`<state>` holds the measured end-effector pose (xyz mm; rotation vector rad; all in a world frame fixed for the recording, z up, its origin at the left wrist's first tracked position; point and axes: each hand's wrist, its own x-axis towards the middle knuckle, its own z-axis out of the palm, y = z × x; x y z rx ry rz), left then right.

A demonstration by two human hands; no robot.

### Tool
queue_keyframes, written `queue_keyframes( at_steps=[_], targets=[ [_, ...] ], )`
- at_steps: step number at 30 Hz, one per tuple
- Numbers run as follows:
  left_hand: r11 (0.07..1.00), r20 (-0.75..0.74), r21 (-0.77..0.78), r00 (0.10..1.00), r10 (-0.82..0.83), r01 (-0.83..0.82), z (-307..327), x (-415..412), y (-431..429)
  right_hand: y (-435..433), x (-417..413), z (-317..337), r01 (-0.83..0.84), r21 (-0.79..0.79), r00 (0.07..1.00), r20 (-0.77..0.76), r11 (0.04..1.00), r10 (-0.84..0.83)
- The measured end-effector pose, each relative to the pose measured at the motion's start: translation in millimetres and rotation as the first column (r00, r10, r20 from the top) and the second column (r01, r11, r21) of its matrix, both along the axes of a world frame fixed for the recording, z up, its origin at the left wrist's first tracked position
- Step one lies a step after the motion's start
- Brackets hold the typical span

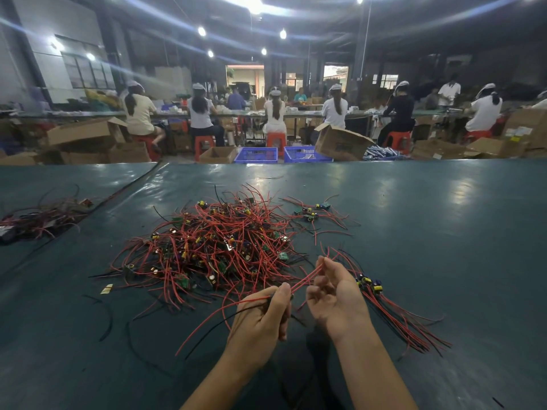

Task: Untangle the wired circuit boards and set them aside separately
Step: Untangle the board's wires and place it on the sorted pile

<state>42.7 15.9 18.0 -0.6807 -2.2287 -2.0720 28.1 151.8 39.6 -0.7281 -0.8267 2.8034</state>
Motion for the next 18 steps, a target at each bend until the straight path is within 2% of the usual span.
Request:
queue_keyframes(
  at_steps=[7, 13, 15, 18],
  targets=[
    [0.999, -0.02, 0.021, 0.999, -0.033, 0.033, 1, 0, -1, 4, 2, -2, -0.057, -0.081, 0.995, -0.088, 0.995, 0.049],
    [0.984, 0.103, 0.176, 0.994, -0.046, 0.027, 3, -1, -2, 2, 5, -1, -0.066, -0.221, 0.986, -0.163, 0.973, 0.029],
    [0.967, 0.148, 0.253, 0.988, -0.041, 0.002, 5, -1, -3, -3, 8, 0, -0.053, -0.145, 0.983, -0.181, 0.988, 0.026],
    [0.943, 0.192, 0.33, 0.981, -0.017, -0.048, 7, -4, -7, -14, 14, 0, -0.081, 0.137, 0.98, -0.168, 0.987, 0.104]
  ],
)
